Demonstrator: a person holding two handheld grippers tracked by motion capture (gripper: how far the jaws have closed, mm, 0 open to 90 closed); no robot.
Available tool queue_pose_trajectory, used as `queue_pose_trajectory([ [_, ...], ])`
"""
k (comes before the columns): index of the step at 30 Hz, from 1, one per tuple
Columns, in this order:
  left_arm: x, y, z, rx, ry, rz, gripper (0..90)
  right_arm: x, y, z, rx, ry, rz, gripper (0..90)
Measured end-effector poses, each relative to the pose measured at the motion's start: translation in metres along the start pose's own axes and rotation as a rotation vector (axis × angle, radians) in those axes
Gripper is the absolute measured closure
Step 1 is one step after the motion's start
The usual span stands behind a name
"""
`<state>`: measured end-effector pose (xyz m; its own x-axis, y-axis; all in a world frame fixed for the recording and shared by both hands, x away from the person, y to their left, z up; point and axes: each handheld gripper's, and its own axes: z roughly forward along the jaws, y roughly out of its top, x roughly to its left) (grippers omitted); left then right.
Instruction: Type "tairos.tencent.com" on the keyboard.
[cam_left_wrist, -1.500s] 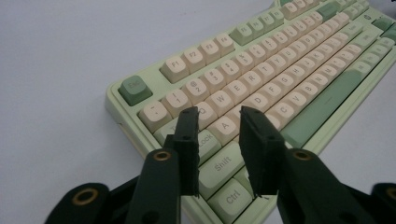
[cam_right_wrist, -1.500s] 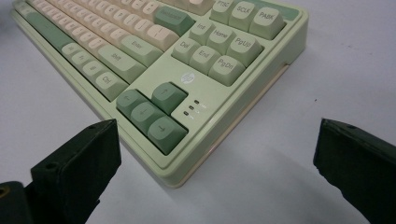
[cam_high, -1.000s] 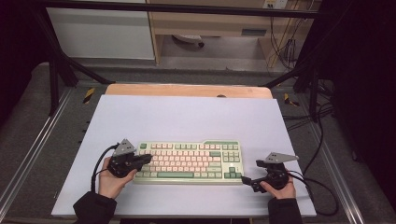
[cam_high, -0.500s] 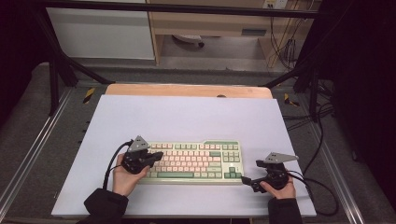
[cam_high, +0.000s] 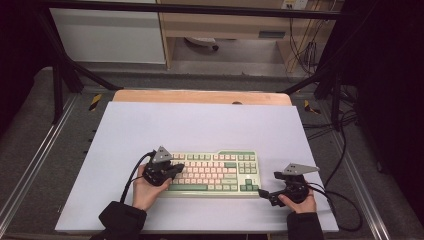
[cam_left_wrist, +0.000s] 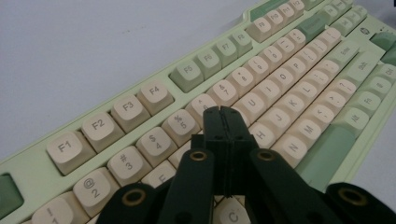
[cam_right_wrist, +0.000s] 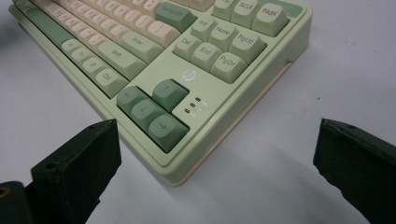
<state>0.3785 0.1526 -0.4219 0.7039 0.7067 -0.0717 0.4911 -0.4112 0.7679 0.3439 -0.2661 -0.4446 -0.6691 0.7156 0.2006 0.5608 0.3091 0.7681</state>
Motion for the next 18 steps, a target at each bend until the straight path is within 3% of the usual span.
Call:
queue_pose_trajectory([
  [18,-0.0010,-0.0020,0.0103,0.012,0.012,0.001,90.0,-0.0002,-0.0001,0.0000,0.007,0.000,-0.006,1.3],
])
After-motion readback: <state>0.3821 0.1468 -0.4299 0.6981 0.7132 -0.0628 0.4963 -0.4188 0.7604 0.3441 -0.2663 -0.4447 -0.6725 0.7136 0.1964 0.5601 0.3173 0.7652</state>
